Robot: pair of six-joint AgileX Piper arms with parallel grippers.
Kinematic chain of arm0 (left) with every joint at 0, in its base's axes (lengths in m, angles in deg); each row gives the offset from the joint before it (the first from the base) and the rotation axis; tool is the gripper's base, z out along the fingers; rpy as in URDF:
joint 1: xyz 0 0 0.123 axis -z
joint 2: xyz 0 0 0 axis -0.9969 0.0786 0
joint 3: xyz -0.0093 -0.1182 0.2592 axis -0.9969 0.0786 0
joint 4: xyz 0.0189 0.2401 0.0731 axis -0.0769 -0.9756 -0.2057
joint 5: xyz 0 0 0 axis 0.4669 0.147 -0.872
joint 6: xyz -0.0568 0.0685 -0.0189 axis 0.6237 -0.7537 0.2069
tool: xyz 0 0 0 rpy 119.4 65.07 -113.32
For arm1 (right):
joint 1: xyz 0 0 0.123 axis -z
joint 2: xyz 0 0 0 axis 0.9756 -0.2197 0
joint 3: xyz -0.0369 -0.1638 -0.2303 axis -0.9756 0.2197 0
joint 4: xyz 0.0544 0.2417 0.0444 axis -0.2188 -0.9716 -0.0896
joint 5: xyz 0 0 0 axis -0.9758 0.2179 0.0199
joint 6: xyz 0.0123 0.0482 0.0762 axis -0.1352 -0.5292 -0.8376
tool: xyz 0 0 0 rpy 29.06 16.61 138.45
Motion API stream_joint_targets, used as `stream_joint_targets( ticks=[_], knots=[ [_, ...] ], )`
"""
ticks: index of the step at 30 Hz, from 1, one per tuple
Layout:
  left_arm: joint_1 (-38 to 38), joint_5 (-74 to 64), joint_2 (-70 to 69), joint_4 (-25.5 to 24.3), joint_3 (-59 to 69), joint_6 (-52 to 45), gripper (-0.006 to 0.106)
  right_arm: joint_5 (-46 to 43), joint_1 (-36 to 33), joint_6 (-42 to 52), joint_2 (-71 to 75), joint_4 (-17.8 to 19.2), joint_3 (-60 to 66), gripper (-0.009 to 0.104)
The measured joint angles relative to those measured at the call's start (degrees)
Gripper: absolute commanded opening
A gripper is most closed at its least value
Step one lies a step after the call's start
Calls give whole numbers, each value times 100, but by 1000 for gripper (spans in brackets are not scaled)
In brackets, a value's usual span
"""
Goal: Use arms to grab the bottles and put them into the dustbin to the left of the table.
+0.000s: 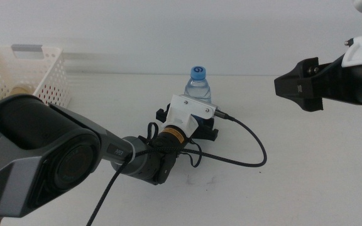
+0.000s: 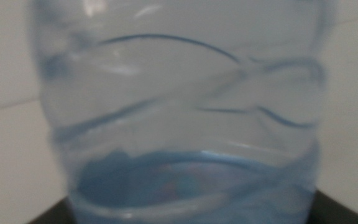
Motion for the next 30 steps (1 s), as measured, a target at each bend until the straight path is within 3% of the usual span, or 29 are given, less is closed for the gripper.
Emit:
stream_joint_targets(
  ticks=[4,9,16,19,26,30],
  knots=[
    [0,-101,-113,89,77,-152,30,0,0,0,0,0,0,90],
    [0,-912,-855,371,593,-261,-2,0,0,0,0,0,0,90],
    [-24,-3178,-2450,1416,848,-1254,-2,0,0,0,0,0,0,90],
    [-127,-4379,-3022,1566,848,-1721,-2,0,0,0,0,0,0,90],
    [-645,-6435,-3939,1440,850,-1847,-2,0,0,0,0,0,0,90],
    [-1066,-7482,-4261,751,799,-1368,-2,0,0,0,0,0,0,90]
  ],
)
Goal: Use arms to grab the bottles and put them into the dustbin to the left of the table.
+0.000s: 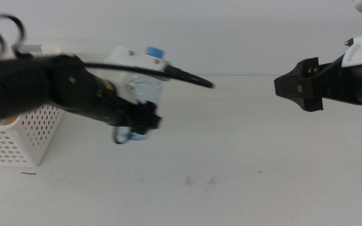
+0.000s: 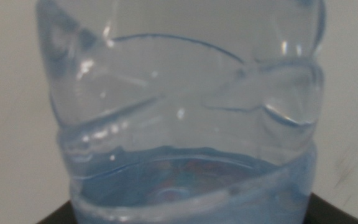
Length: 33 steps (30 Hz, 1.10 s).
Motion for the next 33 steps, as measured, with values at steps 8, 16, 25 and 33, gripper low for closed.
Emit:
stream_joint_targets(
  ticks=[8,16,25,33],
  knots=[
    [-909,-2331,-64,-1643,-1151,737,-2,0,0,0,0,0,0,89],
    [-2261,-3281,41,-2020,-2307,662,-2,0,0,0,0,0,0,89],
    [-3394,-3378,757,-1852,-2910,377,-2,0,0,0,0,0,0,89],
    [-3676,-3081,1604,-1600,-2960,-78,-2,0,0,0,0,0,0,89]
  ],
)
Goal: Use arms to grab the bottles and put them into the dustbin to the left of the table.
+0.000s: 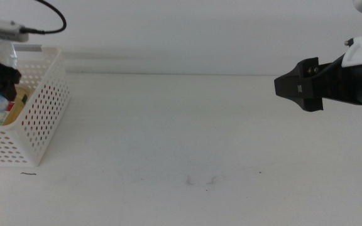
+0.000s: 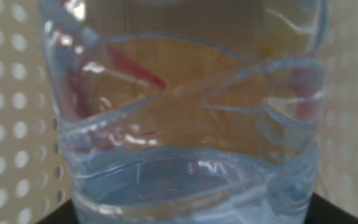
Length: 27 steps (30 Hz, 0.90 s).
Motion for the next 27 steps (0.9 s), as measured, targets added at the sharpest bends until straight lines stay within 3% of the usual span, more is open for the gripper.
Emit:
stream_joint_targets(
  ticks=[11,12,15,16,27],
  knots=[
    [-51,107,325,244,0,-22,3,0,0,0,0,0,0,89],
    [-51,85,325,244,0,-22,64,0,0,0,0,0,0,89],
    [-51,19,325,244,0,-22,90,0,0,0,0,0,0,89],
    [-51,9,325,231,-12,-22,94,0,0,0,0,0,0,89],
    [-6,-887,-342,342,-31,323,94,0,0,0,0,0,0,89]
  ],
)
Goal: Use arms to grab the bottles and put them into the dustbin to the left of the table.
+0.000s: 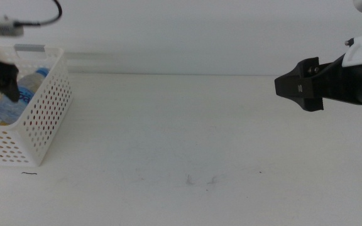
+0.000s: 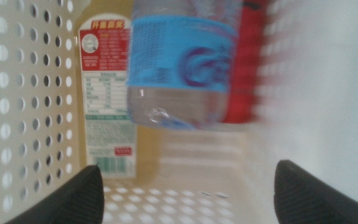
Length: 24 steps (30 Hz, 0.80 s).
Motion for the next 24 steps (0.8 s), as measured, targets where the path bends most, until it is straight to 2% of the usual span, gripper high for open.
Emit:
stream_joint_targets(
  ticks=[8,15,24],
  knots=[
    [499,-8,-1960,642,676,123,94,0,0,0,0,0,0,89],
    [1188,843,-4234,1008,1964,123,94,0,0,0,0,0,0,89],
    [1304,1743,-5804,1199,2785,102,94,0,0,0,0,0,0,89]
  ],
)
